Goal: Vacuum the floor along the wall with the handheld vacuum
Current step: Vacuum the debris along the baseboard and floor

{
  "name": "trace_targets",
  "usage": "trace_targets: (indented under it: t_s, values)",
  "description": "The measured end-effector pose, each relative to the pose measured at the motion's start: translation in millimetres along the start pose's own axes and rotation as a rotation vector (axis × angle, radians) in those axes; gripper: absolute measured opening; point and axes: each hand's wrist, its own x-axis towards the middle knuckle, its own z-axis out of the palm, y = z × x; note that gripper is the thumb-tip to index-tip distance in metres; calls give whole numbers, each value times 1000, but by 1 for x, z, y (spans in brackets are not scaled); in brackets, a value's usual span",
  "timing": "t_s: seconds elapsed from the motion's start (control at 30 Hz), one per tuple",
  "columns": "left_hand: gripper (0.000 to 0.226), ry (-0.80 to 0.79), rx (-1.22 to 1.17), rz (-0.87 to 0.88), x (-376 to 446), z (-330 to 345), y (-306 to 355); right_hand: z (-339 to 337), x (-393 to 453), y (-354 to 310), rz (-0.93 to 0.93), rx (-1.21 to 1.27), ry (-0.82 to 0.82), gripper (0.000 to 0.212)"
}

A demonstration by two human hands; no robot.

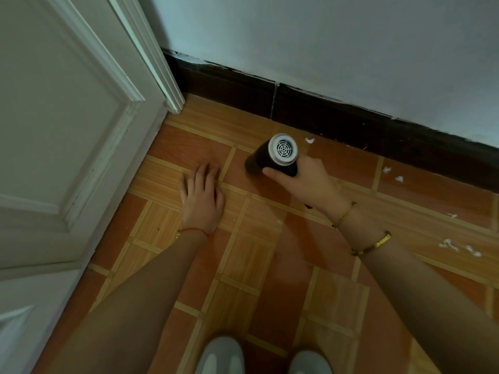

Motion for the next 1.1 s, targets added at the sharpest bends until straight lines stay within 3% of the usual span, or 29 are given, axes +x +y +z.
trace_targets:
  t_s: [0.17, 0.53, 0.63, 0.77, 0.9, 1.1]
  values:
    - [48, -47, -1, 37, -5, -7, -2, 6, -27, -1, 14, 24, 31, 54]
    - [47, -61, 16, 4, -41, -17, -8, 38, -80, -13, -84, -28, -242, 59]
    - [46, -59, 6, 0, -43, -17, -4, 33, -84, -11, -75, -31, -160, 57]
    - [45, -32, 10, 27, -39, -16, 7, 16, -80, 5, -19, -103, 94, 60]
    - [46, -39, -3, 66, -31, -11, 24, -11, -76, 25, 52, -2, 296, 59]
    - [42, -55, -39, 117, -24, 2, 46, -21, -86, 41, 112, 2, 280, 53]
